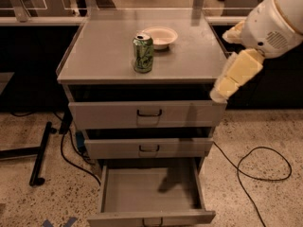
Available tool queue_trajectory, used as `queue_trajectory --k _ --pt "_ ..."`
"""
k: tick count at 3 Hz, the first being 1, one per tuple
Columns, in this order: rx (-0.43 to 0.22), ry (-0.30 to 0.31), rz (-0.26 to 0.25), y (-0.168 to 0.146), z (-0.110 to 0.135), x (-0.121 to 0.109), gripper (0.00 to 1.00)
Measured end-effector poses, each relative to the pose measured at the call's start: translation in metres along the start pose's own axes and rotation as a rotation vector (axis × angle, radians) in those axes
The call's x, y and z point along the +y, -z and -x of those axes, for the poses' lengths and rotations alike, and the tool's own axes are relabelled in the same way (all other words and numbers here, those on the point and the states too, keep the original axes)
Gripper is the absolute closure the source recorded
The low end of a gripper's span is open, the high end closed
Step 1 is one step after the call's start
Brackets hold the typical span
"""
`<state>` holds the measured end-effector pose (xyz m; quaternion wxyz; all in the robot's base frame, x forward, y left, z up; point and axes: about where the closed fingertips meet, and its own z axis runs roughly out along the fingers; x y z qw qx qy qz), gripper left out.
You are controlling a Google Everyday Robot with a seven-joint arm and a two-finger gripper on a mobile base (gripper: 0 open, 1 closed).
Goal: Place green can into bottom drawer
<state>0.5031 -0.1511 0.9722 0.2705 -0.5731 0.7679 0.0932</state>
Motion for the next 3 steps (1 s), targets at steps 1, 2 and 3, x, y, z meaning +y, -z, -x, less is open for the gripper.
queue_trajectory --k 1,2,3 --pt "-0.117 -0.035 0.001 -0.024 0.034 -0.021 0.00" --pt "-0.217 -0.040 -0.001 -0.052 0.050 -0.044 0.00" --pt "-0.306 0.010 0.003 -0.090 0.061 -0.064 0.00"
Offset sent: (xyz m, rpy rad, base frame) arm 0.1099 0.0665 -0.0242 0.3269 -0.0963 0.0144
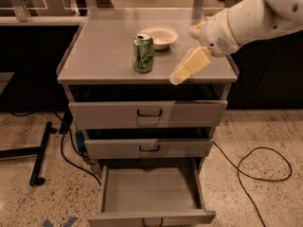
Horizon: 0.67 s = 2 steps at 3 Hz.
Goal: Place green can into bottom drawer
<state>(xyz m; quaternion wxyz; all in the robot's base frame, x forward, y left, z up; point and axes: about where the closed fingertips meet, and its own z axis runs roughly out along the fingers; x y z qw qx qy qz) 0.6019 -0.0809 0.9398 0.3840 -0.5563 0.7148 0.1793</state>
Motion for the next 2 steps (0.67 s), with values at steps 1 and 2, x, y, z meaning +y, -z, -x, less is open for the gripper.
queue_trajectory --k 1,2 --pt "-0.084 0.010 0.014 -0.0420 -0.0140 -0.0253 0.00" --pt "-0.084 0.010 0.014 -0.0421 -0.0140 -0.0254 0.00"
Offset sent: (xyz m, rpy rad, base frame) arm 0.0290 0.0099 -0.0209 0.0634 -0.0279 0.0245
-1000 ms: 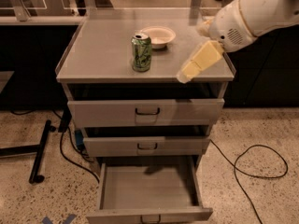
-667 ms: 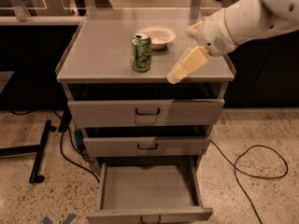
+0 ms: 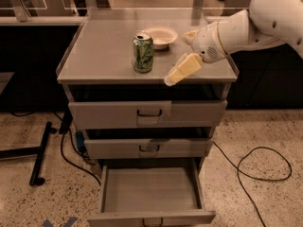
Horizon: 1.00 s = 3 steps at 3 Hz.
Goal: Place green can into bottom drawer
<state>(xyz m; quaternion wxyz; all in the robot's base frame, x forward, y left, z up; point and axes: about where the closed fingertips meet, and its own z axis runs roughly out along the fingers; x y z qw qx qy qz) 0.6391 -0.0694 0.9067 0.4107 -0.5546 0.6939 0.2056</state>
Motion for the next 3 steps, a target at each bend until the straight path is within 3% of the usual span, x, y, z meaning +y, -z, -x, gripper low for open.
queue_trajectory --k 1,2,3 --pt "-0.033 -0.077 -0.042 -0.009 -0.004 -0.005 0.00" --pt "-0.107 -0.243 -0.095 -0.037 -0.012 -0.001 0.00" --pt "-0.179 -0.333 -0.167 -0.061 -0.011 -0.009 0.00"
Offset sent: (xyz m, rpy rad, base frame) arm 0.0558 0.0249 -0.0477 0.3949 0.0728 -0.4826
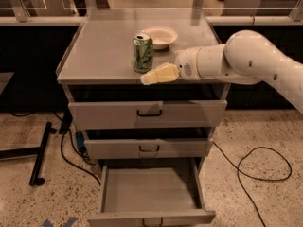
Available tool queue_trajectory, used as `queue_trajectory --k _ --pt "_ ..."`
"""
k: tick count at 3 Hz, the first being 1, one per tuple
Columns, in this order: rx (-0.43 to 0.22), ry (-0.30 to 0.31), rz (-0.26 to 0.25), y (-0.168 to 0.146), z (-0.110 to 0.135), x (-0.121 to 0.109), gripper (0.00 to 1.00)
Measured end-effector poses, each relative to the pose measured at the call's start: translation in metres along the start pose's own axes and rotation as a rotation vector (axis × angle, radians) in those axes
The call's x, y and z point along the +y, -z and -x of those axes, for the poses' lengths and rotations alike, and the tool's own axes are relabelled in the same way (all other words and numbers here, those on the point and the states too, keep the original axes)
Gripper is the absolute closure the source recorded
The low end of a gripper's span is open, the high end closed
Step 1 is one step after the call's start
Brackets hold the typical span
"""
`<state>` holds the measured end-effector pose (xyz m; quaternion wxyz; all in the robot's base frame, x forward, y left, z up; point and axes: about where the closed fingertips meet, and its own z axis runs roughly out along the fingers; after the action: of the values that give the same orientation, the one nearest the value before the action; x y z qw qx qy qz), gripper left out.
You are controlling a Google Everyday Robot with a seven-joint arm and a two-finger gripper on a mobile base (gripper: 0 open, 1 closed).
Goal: Place green can into bottom drawer
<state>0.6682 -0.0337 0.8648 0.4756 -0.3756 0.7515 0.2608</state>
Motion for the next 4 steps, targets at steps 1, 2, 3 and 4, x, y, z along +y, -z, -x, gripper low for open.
queue_trajectory --k 1,2,3,4 --pt "-0.108 -0.020 -0.107 -0.011 0.015 -0.025 0.00" --pt "-0.172 0.001 -0.203 -0.004 0.033 -0.054 0.00" --pt "-0.180 0.000 -0.243 -0.006 0.034 -0.070 0.00" --pt "-0.168 0.002 -0.224 -0.024 0.033 -0.069 0.00"
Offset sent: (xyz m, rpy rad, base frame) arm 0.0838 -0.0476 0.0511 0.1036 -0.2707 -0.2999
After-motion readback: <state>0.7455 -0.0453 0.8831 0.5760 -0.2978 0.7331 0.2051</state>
